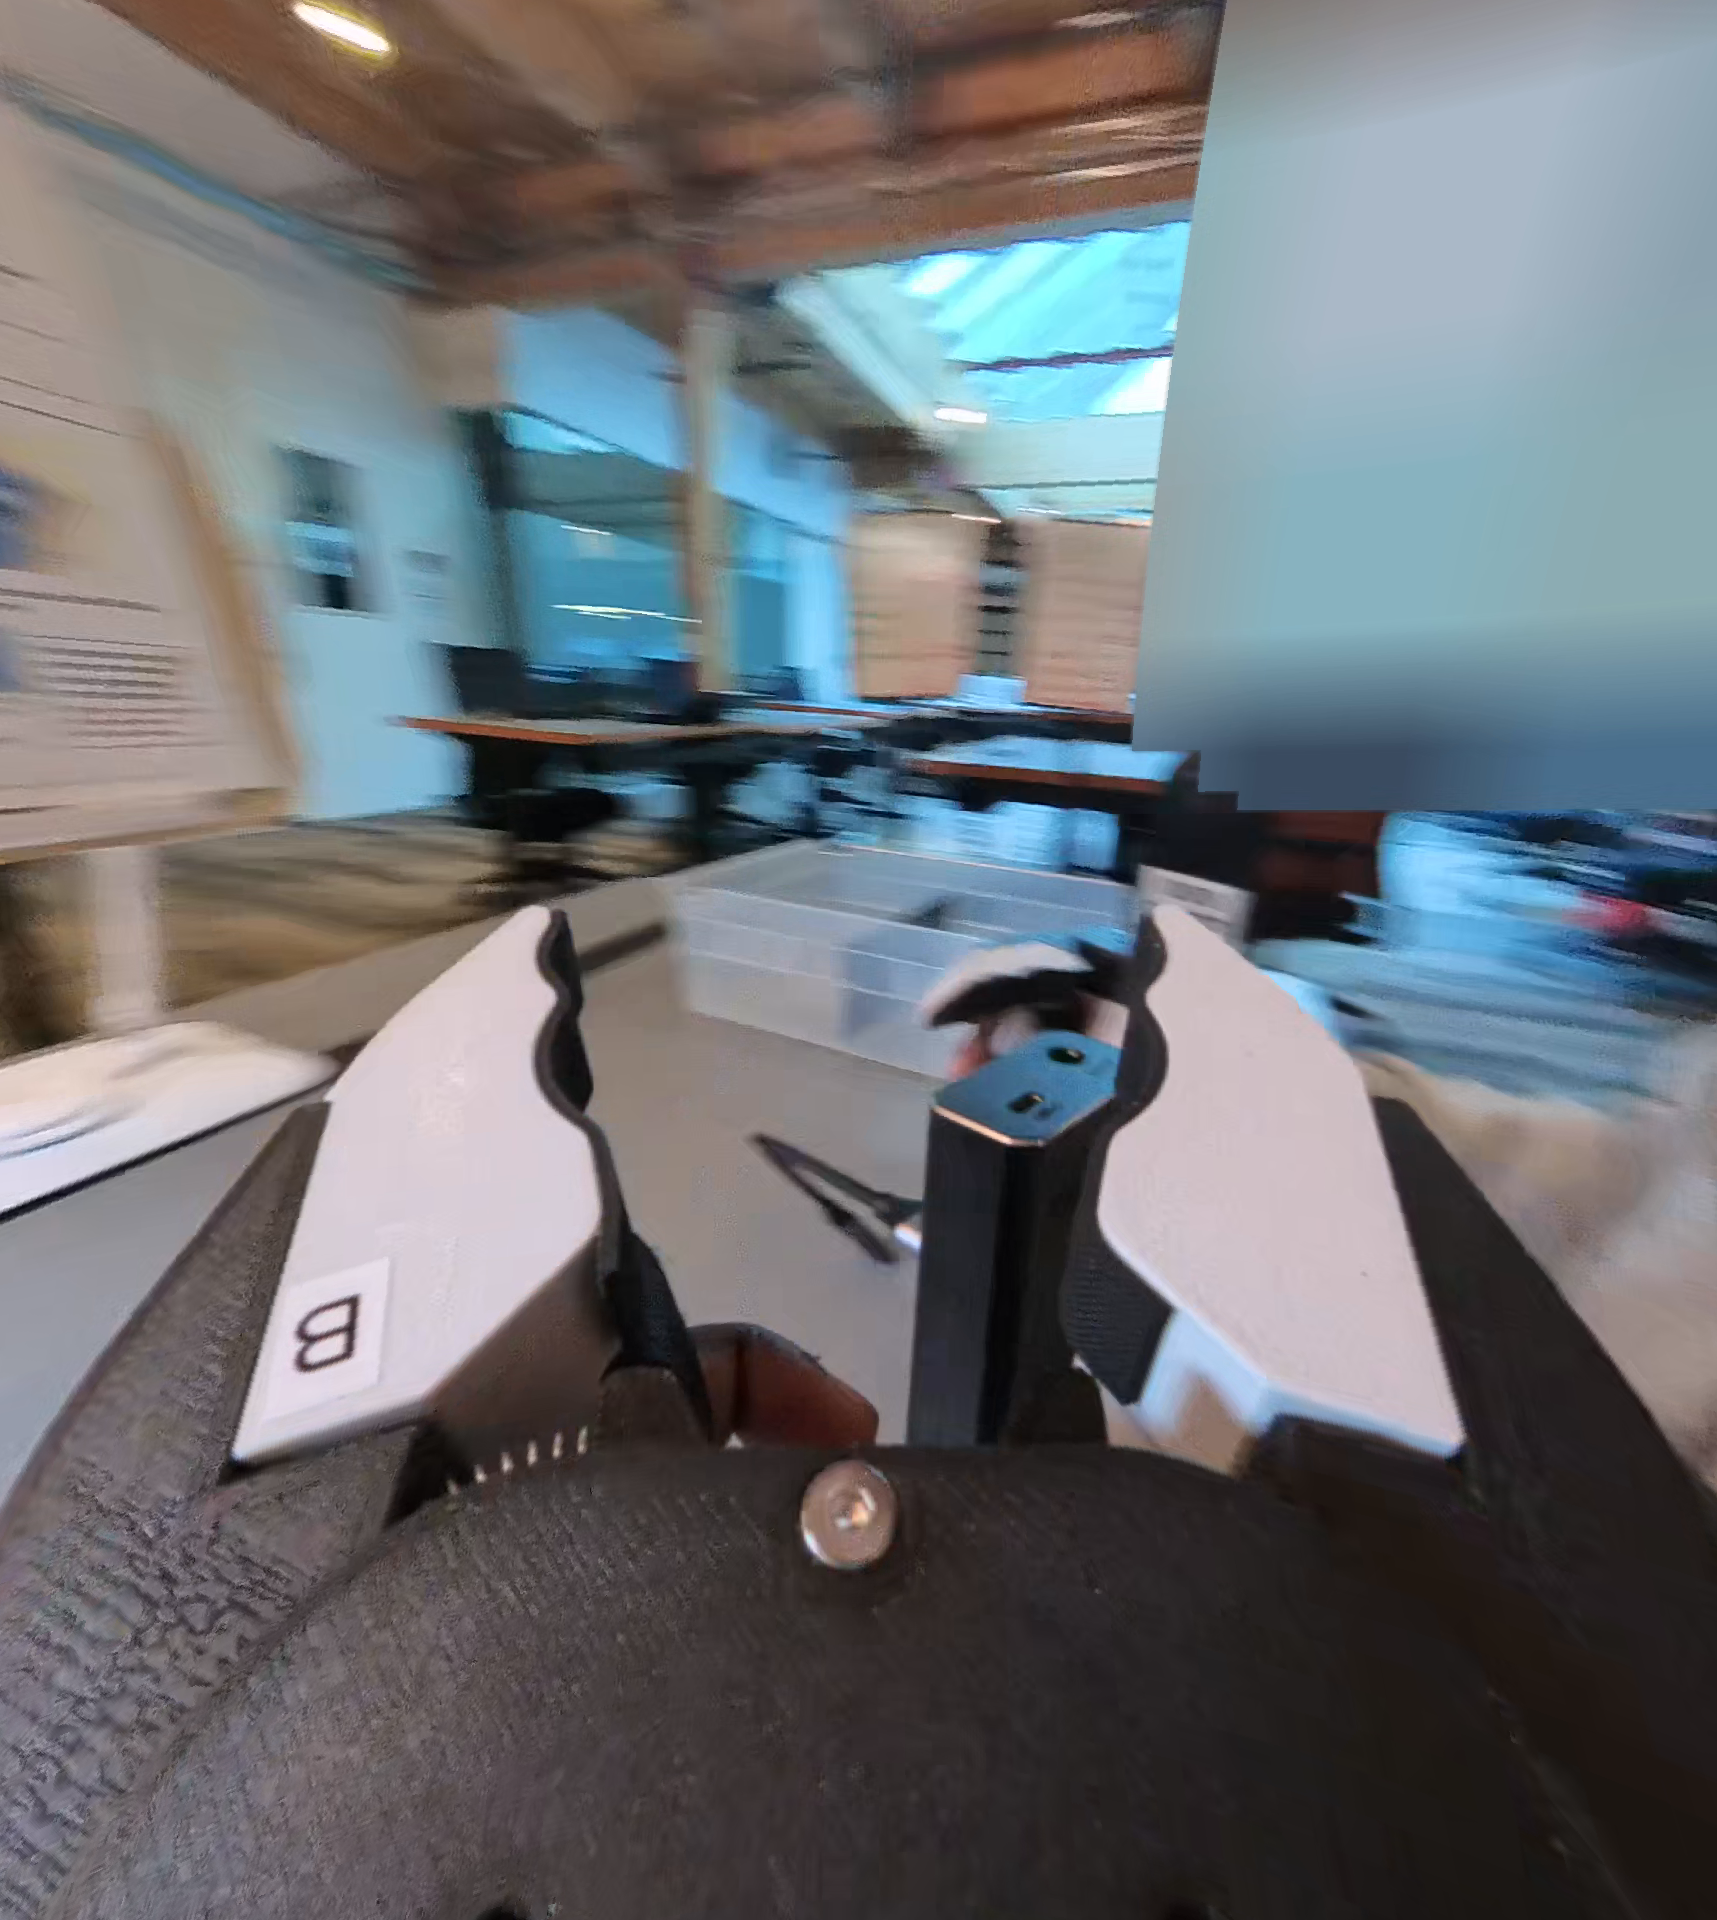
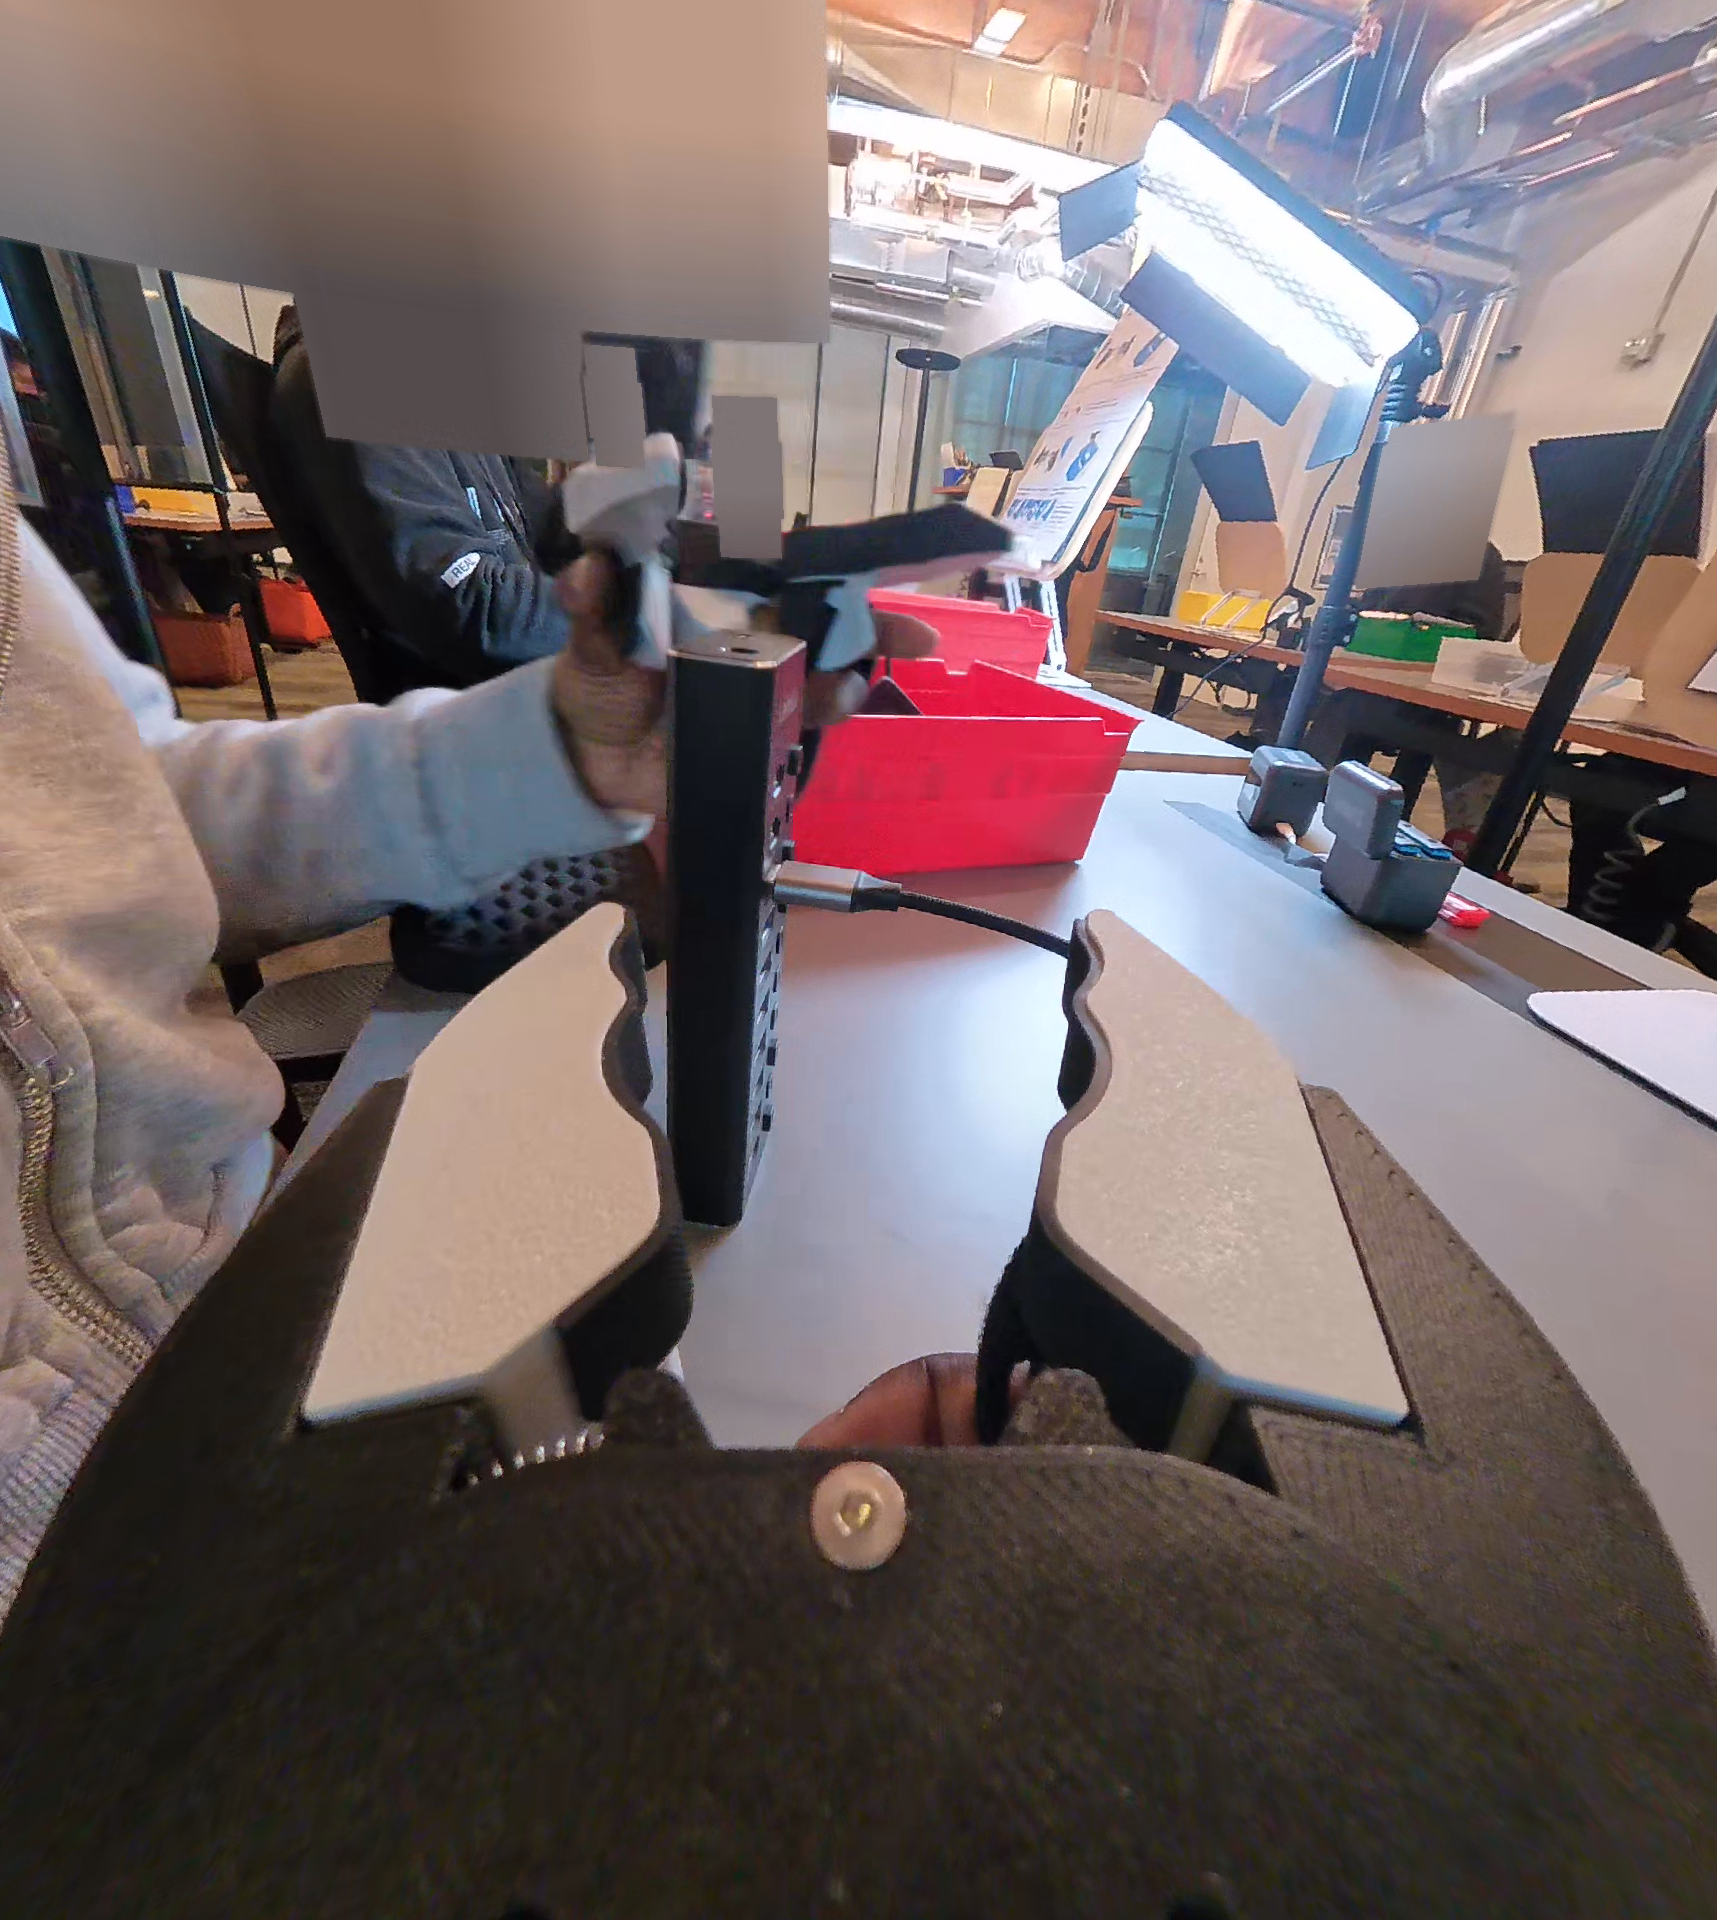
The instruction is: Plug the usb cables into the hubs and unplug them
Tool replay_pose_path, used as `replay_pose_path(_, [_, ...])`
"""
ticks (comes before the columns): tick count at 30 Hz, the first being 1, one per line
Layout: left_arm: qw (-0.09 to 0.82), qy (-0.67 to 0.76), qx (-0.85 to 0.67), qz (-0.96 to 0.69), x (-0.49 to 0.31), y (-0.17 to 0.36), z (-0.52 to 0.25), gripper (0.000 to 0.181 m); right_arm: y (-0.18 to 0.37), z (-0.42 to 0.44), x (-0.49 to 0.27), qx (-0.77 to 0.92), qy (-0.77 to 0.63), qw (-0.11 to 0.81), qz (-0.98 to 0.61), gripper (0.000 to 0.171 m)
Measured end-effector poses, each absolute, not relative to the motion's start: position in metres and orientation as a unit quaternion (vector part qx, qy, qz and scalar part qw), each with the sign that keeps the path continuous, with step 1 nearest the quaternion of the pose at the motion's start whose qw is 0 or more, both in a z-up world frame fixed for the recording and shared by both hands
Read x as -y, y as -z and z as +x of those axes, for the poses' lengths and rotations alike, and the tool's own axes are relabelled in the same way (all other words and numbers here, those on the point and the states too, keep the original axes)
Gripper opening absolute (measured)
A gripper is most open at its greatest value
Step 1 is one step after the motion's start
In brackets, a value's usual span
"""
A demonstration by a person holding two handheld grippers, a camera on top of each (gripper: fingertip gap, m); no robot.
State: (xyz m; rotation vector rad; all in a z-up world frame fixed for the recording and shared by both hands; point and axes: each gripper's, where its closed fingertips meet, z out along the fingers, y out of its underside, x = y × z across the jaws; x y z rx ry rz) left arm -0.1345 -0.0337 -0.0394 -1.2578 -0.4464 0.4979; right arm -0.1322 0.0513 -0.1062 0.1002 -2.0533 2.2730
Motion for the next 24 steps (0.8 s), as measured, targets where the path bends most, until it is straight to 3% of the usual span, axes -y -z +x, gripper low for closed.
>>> replay_pose_path(3, [0.679,-0.422,0.348,-0.49,0.063,0.043,-0.128,0.103,0.108,-0.132,-0.05,0.672,-0.739,0.033,0.032,0.078])
replay_pose_path(5, [0.621,-0.454,0.384,-0.511,0.046,0.069,-0.118,0.108,0.112,-0.13,-0.048,0.678,-0.733,0.032,0.036,0.078])
replay_pose_path(10, [0.59,-0.527,0.37,-0.487,0.028,0.064,-0.115,0.095,0.117,-0.131,-0.046,0.688,-0.723,0.044,0.04,0.078])
replay_pose_path(12, [0.591,-0.527,0.357,-0.495,0.024,0.067,-0.111,0.093,0.114,-0.13,-0.046,0.681,-0.731,0.028,0.034,0.077])
replay_pose_path(16, [0.576,-0.476,0.378,-0.546,0.02,0.098,-0.111,0.093,0.119,-0.097,-0.036,0.683,-0.722,-0.095,0.056,0.067])
replay_pose_path(20, [0.532,-0.449,0.399,-0.596,0.014,0.137,-0.108,0.097,0.142,-0.081,-0.026,0.724,-0.677,-0.086,0.099,0.071])
replay_pose_path(22, [0.5,-0.457,0.403,-0.615,0.013,0.151,-0.113,0.087,0.146,-0.085,-0.026,0.732,-0.671,-0.07,0.1,0.071])
replay_pose_path(24, [0.492,-0.453,0.398,-0.628,0.011,0.154,-0.118,0.064,0.143,-0.089,-0.027,0.729,-0.675,-0.064,0.092,0.071])
